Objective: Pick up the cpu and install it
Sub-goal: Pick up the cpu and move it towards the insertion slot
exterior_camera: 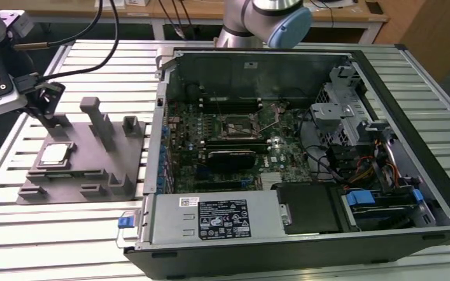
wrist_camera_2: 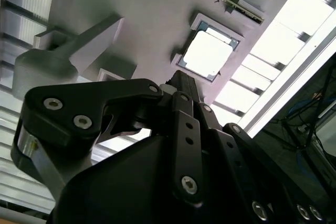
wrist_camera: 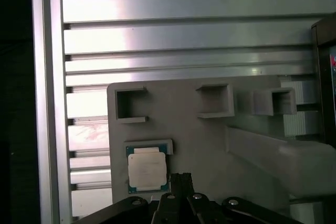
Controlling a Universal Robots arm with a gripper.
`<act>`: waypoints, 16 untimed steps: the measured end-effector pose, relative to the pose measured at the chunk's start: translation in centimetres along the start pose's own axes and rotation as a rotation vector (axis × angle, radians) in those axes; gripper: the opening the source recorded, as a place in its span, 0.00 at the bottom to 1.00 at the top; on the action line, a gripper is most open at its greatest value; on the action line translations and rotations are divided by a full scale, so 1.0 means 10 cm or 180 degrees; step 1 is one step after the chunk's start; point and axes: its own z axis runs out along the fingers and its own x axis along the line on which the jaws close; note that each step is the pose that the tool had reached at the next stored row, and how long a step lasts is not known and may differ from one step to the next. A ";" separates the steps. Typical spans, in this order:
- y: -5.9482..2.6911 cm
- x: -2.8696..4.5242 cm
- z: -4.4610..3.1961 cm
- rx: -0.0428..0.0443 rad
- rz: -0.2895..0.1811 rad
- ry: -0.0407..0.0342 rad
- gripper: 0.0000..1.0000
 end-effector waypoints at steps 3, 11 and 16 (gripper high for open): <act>-0.003 0.017 0.034 0.0001 0.0000 0.0007 0.11; -0.008 0.032 0.142 0.0009 0.0003 0.0068 0.11; -0.013 0.046 0.218 0.0013 0.0006 0.0108 0.11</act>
